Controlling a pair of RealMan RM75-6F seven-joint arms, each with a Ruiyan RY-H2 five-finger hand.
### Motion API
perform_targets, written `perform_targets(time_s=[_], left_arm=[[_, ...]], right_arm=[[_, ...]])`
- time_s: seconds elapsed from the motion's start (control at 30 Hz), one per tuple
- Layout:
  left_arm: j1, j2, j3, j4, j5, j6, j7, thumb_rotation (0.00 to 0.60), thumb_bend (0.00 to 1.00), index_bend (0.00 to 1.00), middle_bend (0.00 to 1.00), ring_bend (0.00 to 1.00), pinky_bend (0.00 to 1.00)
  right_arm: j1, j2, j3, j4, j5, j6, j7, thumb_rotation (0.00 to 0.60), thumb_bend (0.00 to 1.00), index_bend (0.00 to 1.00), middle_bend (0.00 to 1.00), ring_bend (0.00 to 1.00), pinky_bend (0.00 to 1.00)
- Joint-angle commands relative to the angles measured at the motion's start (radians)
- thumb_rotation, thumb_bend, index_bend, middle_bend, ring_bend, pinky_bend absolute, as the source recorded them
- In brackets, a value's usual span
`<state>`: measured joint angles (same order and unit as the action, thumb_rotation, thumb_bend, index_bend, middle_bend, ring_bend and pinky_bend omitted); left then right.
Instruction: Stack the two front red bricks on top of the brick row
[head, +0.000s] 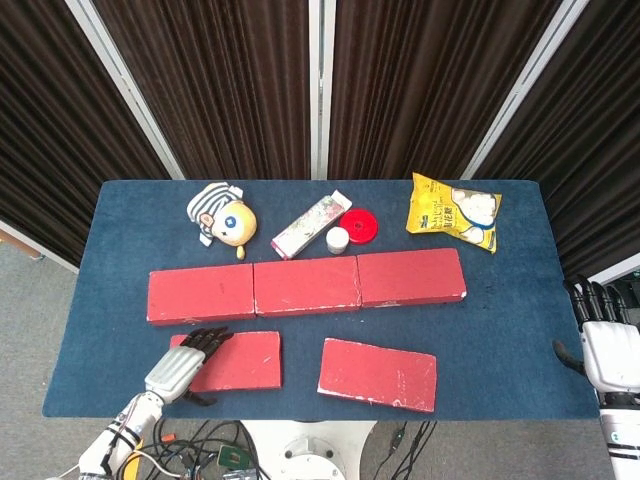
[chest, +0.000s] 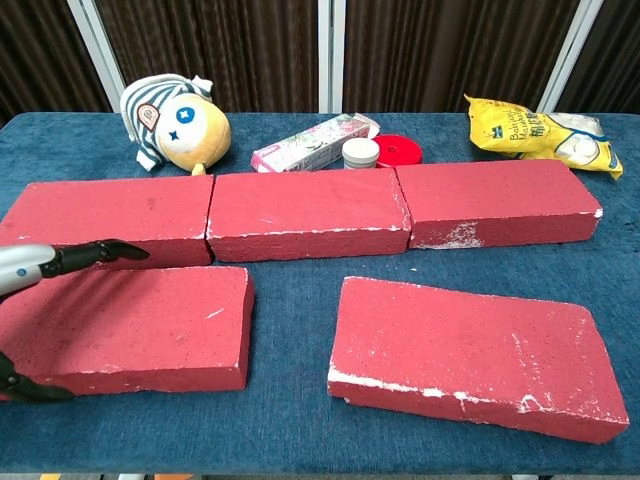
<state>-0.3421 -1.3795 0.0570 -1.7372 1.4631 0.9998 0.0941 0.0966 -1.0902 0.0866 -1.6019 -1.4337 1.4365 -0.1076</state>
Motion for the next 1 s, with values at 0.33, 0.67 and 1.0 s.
perform_targets(time_s=[0.33, 0.67, 1.0], left_arm=[[-0.051, 0.002, -0.018, -0.003, -0.096, -0.06, 0.064, 0.6, 0.0, 0.02, 0.0, 0.0, 0.0], [-0.078, -0.005, -0.028, 0.003, -0.183, -0.093, 0.092, 0.6, 0.0, 0.02, 0.0, 0.0, 0.0], [-0.085, -0.014, -0.023, 0.02, -0.184, -0.091, 0.054, 0.6, 0.0, 0.03, 0.0, 0.01, 0.0]], right_arm=[[0.007, 0.006, -0.012, 0.024, -0.009, -0.024, 0.034, 0.6, 0.18, 0.0, 0.0, 0.0, 0.0], [0.008, 0.002, -0.014, 0.044, -0.013, -0.026, 0.06, 0.6, 0.18, 0.0, 0.0, 0.0, 0.0], [0.004, -0.009, -0.008, 0.058, -0.009, -0.013, 0.069, 0.6, 0.19, 0.0, 0.0, 0.0, 0.0]])
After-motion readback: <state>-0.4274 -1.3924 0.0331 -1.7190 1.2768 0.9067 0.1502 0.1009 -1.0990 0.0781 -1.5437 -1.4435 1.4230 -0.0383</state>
